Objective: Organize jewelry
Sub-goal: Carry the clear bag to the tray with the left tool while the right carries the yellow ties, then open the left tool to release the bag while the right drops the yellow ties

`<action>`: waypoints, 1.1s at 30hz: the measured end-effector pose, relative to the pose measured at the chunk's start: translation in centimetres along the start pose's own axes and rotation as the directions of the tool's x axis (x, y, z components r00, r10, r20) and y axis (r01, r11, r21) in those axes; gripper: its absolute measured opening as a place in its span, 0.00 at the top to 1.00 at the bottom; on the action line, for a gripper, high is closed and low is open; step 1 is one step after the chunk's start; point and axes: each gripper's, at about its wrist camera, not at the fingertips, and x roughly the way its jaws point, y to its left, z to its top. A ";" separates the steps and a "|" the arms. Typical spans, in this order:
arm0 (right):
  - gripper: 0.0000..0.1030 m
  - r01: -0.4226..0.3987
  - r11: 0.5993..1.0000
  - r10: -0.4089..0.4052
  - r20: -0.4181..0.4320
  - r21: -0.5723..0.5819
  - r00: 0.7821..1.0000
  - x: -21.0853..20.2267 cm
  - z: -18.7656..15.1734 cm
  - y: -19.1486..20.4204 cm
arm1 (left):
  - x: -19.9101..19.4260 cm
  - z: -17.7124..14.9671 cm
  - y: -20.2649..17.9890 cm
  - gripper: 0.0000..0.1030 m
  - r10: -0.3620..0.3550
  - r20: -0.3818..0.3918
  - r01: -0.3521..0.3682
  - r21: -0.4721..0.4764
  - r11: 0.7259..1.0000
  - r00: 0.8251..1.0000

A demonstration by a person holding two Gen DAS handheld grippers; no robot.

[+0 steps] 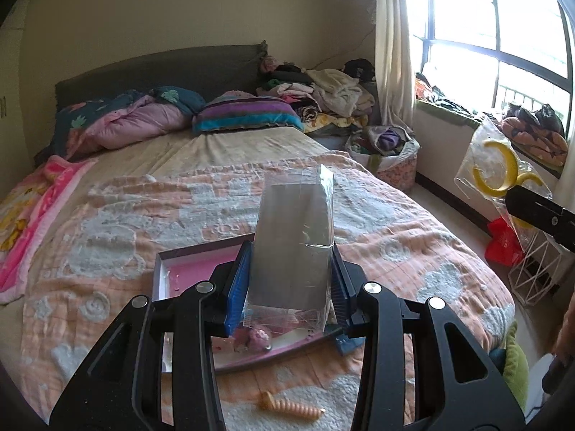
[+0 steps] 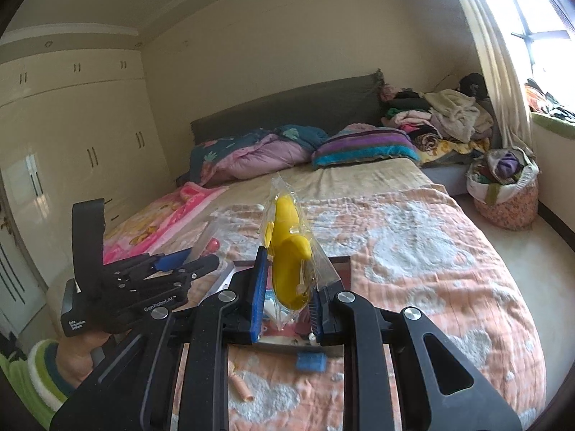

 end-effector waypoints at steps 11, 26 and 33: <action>0.81 -0.018 1.000 0.019 -0.041 0.017 0.999 5.8 0.1 -0.3 | 3.9 -1.0 1.8 0.69 0.033 -0.081 -0.035 -0.022 0.999 0.996; 0.81 0.042 0.998 -0.027 -0.291 0.046 0.956 17.8 -6.5 -3.5 | 10.6 -5.4 4.6 0.69 0.052 -0.238 -0.071 -0.071 0.995 0.970; 0.42 0.058 0.997 -0.044 -0.278 0.042 0.959 18.3 -6.7 -3.7 | 11.7 -5.9 4.2 0.68 0.057 -0.258 -0.078 -0.072 0.994 0.964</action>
